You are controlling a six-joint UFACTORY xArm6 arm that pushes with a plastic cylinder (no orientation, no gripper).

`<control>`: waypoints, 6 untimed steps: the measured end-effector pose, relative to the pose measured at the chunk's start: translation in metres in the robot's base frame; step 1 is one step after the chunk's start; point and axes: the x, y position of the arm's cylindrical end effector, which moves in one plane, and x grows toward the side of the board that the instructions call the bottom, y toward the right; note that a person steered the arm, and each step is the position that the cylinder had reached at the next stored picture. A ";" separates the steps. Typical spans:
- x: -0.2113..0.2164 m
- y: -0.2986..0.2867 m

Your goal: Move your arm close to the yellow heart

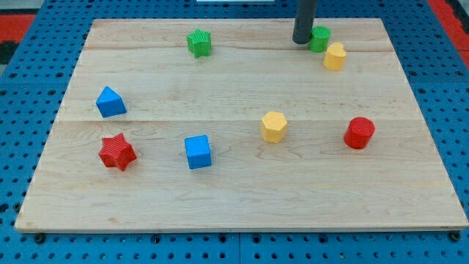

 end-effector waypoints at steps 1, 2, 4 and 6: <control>0.000 0.017; 0.000 0.042; 0.000 -0.003; 0.014 -0.021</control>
